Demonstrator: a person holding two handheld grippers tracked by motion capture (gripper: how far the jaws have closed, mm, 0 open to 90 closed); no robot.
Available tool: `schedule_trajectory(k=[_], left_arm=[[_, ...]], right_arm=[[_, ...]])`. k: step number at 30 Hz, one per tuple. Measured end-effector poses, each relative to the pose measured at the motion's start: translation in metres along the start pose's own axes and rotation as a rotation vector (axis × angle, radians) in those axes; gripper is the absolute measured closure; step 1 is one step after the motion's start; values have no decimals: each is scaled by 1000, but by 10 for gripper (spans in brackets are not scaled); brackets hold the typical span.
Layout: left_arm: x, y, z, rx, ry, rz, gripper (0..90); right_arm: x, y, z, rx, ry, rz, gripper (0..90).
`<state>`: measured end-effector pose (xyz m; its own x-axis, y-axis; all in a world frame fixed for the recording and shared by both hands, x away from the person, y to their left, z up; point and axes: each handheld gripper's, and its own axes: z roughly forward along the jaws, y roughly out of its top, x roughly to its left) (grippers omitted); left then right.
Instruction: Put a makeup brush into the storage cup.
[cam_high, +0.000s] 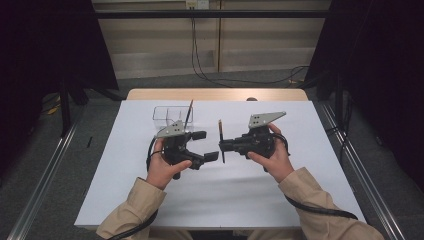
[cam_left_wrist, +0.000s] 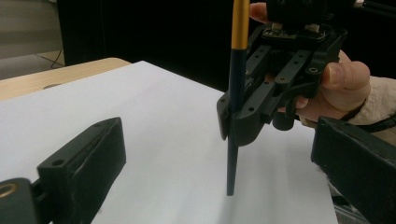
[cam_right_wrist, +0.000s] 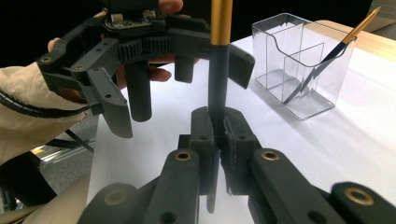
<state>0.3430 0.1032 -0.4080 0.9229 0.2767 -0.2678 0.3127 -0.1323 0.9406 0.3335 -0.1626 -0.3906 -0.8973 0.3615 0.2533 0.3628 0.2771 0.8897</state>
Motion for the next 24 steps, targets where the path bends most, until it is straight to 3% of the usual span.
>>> schedule_trajectory(k=[5, 15, 24], left_arm=[[1, 5, 0, 14, -1, -10, 0], [0, 12, 1, -15, -2, 10, 0], [0, 15, 4, -20, 1, 0, 1]], right_arm=[[0, 0, 2, 3, 1, -6, 841], [2, 0, 5, 9, 5, -13, 841], [3, 0, 7, 12, 8, -19, 841]])
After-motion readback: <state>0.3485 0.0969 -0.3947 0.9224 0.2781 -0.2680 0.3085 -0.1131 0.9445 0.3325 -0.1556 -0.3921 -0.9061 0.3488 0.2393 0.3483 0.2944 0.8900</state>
